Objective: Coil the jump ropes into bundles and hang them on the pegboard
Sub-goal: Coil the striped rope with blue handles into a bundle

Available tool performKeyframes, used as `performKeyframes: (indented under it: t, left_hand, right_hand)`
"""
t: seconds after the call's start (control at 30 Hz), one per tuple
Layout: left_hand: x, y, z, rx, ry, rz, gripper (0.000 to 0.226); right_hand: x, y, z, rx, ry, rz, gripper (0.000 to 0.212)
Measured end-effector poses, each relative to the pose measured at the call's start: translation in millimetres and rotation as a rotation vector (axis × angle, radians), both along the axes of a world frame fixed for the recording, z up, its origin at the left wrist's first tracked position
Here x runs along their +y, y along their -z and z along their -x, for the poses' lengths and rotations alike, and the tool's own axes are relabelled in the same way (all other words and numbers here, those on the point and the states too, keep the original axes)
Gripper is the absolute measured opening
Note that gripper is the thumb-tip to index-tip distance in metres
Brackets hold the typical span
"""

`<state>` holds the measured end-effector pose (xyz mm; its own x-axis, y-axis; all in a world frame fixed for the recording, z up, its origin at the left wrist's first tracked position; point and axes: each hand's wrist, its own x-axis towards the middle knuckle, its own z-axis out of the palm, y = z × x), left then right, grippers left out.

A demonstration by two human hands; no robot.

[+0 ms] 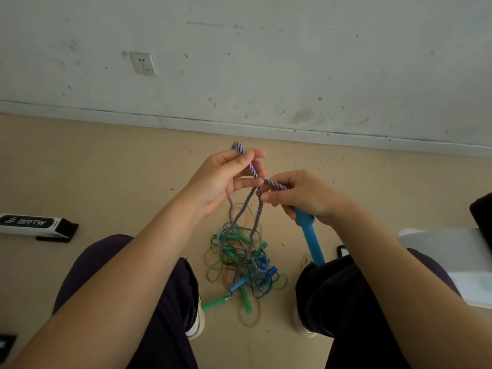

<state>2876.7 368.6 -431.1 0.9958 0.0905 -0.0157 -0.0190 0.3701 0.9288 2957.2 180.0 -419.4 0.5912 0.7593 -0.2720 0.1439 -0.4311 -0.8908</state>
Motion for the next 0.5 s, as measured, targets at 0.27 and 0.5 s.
performKeyframes:
  t: [0.27,0.5]
  left_hand:
    - [-4.2,5.3,2.9,0.251,0.124,-0.428,0.039]
    - [-7.4,12.2,0.5,0.15,-0.011,-0.785,0.028]
  right_hand:
    - [2.0,-7.8,0.5,0.182,0.096,-0.391,0.007]
    - [-1.9,-10.2,-6.0,0.384,0.258,-0.602,0.011]
